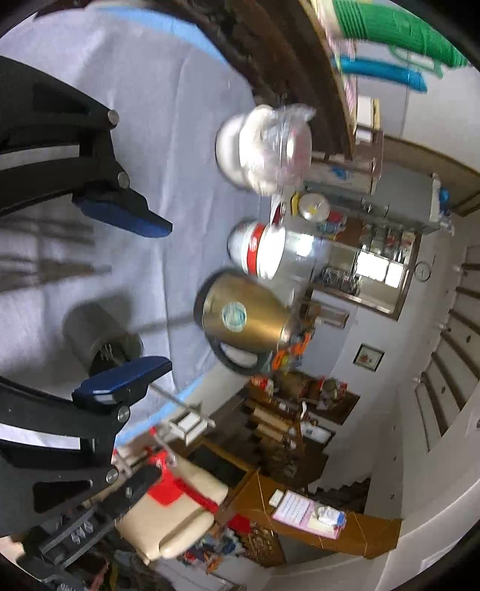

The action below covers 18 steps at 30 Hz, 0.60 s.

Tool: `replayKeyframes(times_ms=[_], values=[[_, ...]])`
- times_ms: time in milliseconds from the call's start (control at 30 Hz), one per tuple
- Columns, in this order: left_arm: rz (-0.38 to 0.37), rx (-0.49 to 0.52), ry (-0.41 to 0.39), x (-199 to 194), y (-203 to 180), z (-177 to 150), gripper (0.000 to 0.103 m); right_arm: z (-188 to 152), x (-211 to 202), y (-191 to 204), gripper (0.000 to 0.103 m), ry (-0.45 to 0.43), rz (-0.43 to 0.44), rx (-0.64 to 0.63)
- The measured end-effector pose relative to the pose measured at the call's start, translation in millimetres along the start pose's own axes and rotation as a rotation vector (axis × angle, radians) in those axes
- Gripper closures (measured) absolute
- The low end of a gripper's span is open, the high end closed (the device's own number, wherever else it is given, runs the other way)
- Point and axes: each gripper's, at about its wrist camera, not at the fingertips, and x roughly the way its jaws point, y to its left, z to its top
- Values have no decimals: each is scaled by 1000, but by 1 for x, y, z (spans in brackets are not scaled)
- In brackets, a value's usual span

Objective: Organize utensils
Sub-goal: 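Lower the chopstick into the grey cup and open the right tool, then withdraw the open right tool from the grey cup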

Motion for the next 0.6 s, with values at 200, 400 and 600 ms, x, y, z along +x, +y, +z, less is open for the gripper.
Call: replayKeyframes(times_ms=[200, 400, 600], values=[[185, 13, 42, -16, 59, -43, 26, -48, -14, 7, 27, 91, 11, 9], [374, -71, 232, 0, 119, -90, 25, -115, 9, 13, 27, 266, 1, 0], [426, -70, 295, 10, 134, -112, 25, -139, 28, 19, 27, 327, -21, -39]])
